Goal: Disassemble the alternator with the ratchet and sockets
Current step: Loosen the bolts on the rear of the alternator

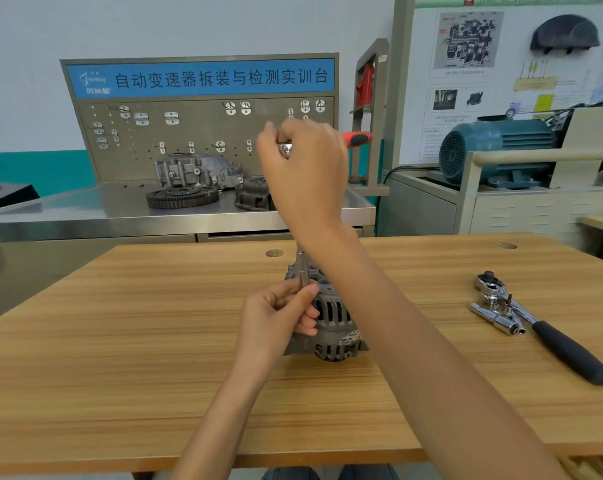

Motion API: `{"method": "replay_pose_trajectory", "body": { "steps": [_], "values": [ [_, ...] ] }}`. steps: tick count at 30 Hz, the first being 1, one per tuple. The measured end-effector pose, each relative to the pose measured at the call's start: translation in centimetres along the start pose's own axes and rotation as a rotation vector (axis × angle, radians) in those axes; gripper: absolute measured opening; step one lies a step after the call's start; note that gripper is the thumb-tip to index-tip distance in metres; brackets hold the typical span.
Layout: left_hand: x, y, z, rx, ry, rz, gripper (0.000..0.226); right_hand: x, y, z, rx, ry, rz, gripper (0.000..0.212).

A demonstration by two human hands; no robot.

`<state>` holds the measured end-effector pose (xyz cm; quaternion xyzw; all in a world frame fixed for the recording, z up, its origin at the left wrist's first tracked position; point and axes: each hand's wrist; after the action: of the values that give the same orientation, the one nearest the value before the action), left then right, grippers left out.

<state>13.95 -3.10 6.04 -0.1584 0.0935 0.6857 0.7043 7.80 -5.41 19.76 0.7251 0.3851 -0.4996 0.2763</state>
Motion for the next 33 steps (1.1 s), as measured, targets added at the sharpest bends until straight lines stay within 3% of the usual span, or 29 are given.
{"method": "replay_pose_trajectory", "body": {
  "steps": [5,11,14,18,20,28,33],
  "values": [
    [0.1,-0.3,0.2,0.013,0.002,-0.026,0.01,-1.3,-0.4,0.7,-0.41,0.263,-0.146,0.049],
    [0.1,-0.5,0.1,0.013,0.028,-0.056,0.014,-1.4,-1.3,1.6,-0.615,0.377,-0.216,0.038],
    [0.0,-0.4,0.1,0.004,0.021,-0.039,0.014,-1.1,-0.8,1.5,-0.506,0.282,-0.183,0.042],
    [-0.1,-0.2,0.0,0.015,0.003,-0.005,0.015,-0.4,-0.3,1.3,0.048,0.034,-0.008,0.041],
    [-0.1,-0.2,0.0,0.023,-0.008,-0.006,0.018,-0.2,-0.4,1.1,0.101,0.0,0.042,0.038],
    [0.1,-0.5,0.3,0.034,-0.011,-0.054,0.027,-1.3,-0.8,1.2,-0.464,0.274,-0.2,0.047],
    [0.1,-0.6,0.3,0.008,0.007,-0.066,0.02,-1.2,-1.1,1.5,-0.661,0.382,-0.206,0.04]
  ]
}}
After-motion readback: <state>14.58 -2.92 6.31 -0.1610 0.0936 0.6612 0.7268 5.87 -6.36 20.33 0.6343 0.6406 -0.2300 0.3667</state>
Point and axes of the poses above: each hand's wrist, its own x-axis away from the middle knuckle, its own y-axis out of the palm, z = x × y, and after that the axes turned 9 degrees about -x, right-handed
